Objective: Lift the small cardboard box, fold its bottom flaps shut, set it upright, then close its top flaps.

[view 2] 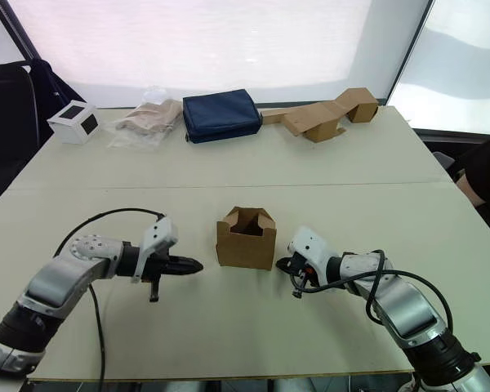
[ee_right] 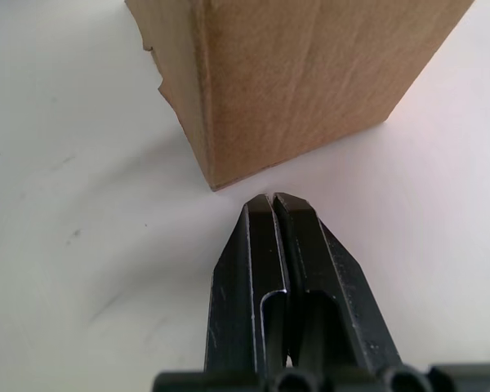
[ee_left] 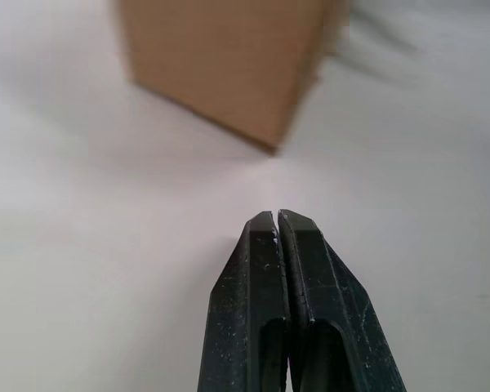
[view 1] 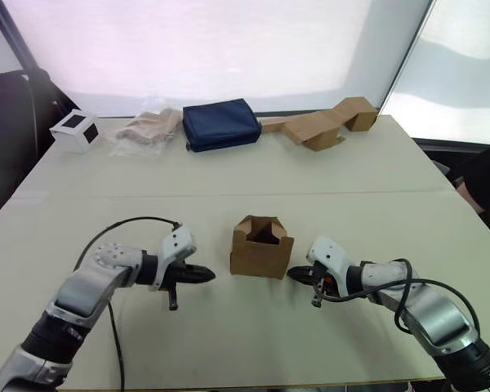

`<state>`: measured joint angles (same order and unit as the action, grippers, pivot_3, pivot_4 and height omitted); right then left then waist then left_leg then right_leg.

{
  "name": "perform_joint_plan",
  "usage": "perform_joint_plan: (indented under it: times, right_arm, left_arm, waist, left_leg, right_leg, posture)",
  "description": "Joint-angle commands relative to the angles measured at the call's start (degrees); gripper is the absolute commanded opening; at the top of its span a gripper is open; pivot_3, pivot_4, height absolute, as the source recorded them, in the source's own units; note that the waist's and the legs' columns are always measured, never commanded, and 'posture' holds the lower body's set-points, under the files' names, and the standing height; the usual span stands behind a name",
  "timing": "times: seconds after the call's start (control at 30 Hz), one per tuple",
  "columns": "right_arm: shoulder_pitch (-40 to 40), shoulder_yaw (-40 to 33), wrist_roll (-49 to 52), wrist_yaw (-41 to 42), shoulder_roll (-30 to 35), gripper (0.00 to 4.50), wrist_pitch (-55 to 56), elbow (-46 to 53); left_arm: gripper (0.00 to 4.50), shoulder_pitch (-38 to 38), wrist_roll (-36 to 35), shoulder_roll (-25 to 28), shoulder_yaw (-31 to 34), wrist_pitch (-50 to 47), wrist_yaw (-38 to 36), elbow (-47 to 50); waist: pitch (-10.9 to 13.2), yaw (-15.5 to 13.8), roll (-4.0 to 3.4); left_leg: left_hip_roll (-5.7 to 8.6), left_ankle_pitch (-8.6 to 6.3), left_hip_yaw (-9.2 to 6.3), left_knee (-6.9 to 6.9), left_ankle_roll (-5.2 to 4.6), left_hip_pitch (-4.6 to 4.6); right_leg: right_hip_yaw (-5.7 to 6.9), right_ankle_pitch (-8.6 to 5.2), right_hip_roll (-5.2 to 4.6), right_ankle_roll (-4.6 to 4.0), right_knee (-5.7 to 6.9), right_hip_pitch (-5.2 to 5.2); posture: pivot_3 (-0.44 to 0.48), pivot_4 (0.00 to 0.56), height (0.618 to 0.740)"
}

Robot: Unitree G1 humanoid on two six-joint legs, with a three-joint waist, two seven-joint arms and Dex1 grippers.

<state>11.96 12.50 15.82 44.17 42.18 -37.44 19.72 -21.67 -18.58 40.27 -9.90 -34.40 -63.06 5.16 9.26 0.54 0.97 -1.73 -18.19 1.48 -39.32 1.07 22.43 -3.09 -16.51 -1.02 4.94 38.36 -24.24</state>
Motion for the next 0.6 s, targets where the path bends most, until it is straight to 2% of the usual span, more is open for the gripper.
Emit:
perform_joint_plan:
  times: [0.03, 0.27, 0.37, 0.6]
  right_arm:
    - [2.1, -2.3, -2.6, -1.9, -0.8, 0.0, 3.7, -2.2]
    - [2.9, -2.3, -1.6, -0.3, -1.2, 0.0, 3.7, -0.5]
    - [3.0, -1.3, -2.9, -0.2, -0.8, 0.0, 3.0, 0.0]
    - [2.4, -2.0, -3.1, 0.4, -0.2, 0.0, 2.0, 1.3]
  left_arm:
    - [0.04, -2.5, 1.2, -1.6, -0.1, 2.2, 1.2, -1.9]
    - [0.04, -2.9, 2.0, -5.1, -2.1, 2.5, 2.3, -1.2]
    - [0.04, -1.9, 0.2, -6.5, -2.6, 0.6, 2.4, 1.2]
    - [0.04, -0.4, 0.3, -6.8, -3.0, -0.7, 3.0, 3.5]
  waist:
    - [0.0, 0.1, 0.0]
    - [0.0, 0.2, 0.0]
    - [0.0, 0.2, 0.0]
    - [0.0, 0.2, 0.0]
  left_leg:
    - [0.01, 0.0, 0.01, 0.0, 0.0, 0.0]
    - [-0.06, 0.0, 0.0, 0.03, -0.01, 0.0]
    - [-0.04, 0.0, 0.01, 0.02, -0.01, 0.0]
    - [-0.05, 0.0, 0.0, 0.02, -0.01, -0.01]
  right_leg:
    - [0.0, 0.0, 0.0, 0.0, -0.03, 0.01]
    - [-0.02, 0.0, 0.04, 0.0, 0.03, -0.05]
    - [-0.03, 0.0, 0.02, 0.0, 0.03, -0.05]
    - [-0.04, 0.0, 0.02, 0.0, 0.05, -0.05]
  posture:
    - [0.0, 0.15, 0.74]
    - [0.0, 0.15, 0.74]
    - [0.0, 0.15, 0.74]
    - [0.0, 0.15, 0.74]
